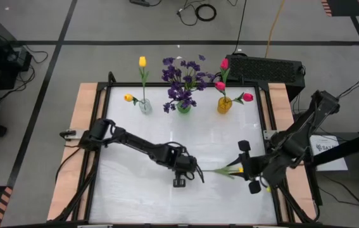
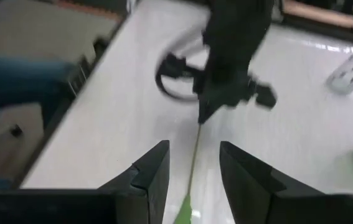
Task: Sort flowers into vase by color
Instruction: Put the yellow flower into the transparent vase
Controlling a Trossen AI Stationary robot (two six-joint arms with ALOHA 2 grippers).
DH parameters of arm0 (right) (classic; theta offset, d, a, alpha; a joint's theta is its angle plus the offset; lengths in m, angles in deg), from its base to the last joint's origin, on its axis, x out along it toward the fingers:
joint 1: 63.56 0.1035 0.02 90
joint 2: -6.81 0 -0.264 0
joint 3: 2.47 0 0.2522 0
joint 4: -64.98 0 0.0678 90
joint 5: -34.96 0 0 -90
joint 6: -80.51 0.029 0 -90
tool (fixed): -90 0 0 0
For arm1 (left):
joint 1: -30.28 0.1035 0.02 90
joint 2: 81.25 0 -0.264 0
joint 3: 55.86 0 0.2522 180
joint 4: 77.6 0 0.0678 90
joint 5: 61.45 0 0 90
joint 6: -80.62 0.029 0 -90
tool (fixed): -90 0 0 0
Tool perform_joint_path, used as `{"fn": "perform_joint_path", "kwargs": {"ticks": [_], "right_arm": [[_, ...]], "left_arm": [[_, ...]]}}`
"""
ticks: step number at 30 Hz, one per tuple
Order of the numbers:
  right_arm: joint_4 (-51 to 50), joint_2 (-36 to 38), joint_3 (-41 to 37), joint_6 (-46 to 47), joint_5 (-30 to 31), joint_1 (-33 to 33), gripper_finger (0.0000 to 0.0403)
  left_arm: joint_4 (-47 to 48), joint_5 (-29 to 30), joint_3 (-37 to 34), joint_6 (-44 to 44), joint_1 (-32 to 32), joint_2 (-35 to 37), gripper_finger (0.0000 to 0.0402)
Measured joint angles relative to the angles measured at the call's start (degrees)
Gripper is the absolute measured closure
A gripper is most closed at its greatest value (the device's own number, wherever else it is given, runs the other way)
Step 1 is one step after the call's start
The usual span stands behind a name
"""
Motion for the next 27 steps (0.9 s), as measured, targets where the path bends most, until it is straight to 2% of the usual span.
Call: {"fn": "perform_joint_path", "kwargs": {"ticks": [3,7,12,17,20,24,27], "right_arm": [[0.0,-2.4,-1.7,0.8,-0.1,0.0,0.0271],[0.5,-5.1,-1.9,3.1,0.0,0.0,0.0271],[-0.5,-8.0,-2.0,12.1,-1.4,0.0,0.0271],[-2.9,-14.2,-2.0,17.5,-7.3,0.2,0.0271],[-3.9,-16.7,-2.0,18.8,-10.1,0.9,0.0271],[-7.3,-15.7,-2.0,21.1,-12.7,2.1,0.0271],[-9.7,-13.0,-2.0,22.8,-10.3,2.4,0.0271]], "left_arm": [[-4.5,5.1,0.1,-1.9,-1.4,0.1,0.0381],[-2.6,6.3,0.1,-4.1,-2.4,0.2,0.0339],[-2.6,8.3,0.1,-3.1,-3.0,0.2,0.0281],[-19.2,14.6,0.2,2.1,-3.0,-0.6,0.0258],[-27.1,15.0,0.3,3.9,-2.9,-3.1,0.0256],[-34.4,14.3,0.2,3.8,-3.0,-6.7,0.0255],[-39.9,14.7,0.2,3.9,-3.0,-9.5,0.0255]]}}
